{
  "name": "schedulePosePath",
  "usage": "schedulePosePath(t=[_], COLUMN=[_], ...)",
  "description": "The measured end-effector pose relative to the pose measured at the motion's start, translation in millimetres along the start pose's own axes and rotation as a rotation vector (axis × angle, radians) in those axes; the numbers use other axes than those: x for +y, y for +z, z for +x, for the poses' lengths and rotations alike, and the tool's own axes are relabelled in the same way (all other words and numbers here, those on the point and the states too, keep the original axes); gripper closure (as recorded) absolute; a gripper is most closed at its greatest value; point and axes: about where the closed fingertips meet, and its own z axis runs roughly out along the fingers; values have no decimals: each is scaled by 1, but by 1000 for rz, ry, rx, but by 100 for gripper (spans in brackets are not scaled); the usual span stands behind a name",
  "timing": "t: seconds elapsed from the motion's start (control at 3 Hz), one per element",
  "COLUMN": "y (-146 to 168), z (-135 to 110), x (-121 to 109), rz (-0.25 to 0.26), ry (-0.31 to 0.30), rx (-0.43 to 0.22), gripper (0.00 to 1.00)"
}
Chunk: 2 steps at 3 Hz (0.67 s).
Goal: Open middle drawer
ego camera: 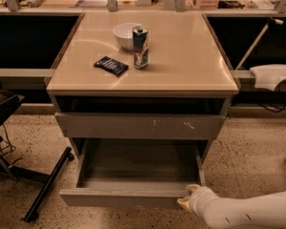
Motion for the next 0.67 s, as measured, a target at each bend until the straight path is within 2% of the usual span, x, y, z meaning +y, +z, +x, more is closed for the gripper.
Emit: schedulePosePath(t=[0.67], y=[-8], z=[0], x=[-1], rz=[16], ry=[-1], rx=[-5], gripper=[100])
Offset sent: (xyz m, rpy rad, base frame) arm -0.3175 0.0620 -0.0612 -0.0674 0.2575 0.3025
